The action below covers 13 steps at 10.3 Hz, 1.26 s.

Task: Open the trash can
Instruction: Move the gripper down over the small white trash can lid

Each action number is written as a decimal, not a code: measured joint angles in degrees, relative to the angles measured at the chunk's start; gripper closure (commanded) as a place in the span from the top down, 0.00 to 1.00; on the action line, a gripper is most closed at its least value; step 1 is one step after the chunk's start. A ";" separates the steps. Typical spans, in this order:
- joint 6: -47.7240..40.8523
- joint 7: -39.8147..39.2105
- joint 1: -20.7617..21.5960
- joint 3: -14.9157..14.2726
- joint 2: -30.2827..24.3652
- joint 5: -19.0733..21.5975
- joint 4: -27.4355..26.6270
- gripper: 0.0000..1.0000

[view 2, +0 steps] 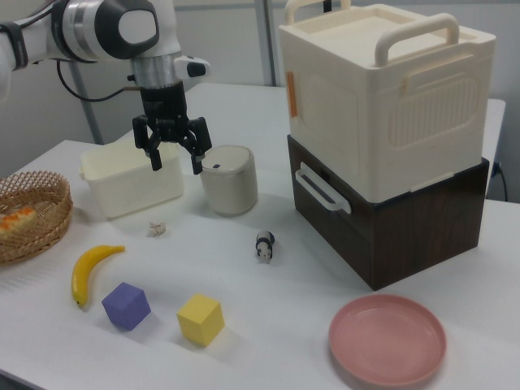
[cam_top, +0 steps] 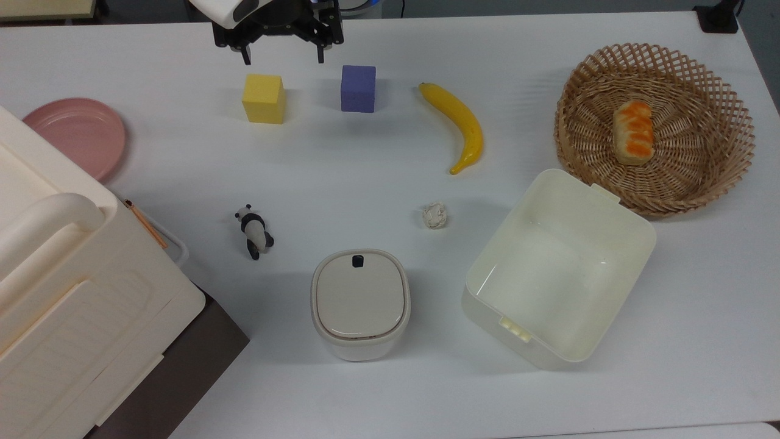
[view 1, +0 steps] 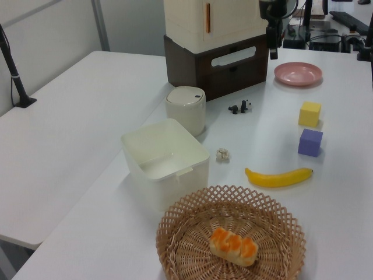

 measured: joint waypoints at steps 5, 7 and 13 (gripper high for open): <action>2.52 -0.22 2.40 0.07 0.09 0.00 -1.95 1.00; 5.35 -0.22 3.37 0.08 0.16 0.00 -3.51 0.95; 18.88 -1.57 3.80 0.07 1.87 0.66 -3.80 0.00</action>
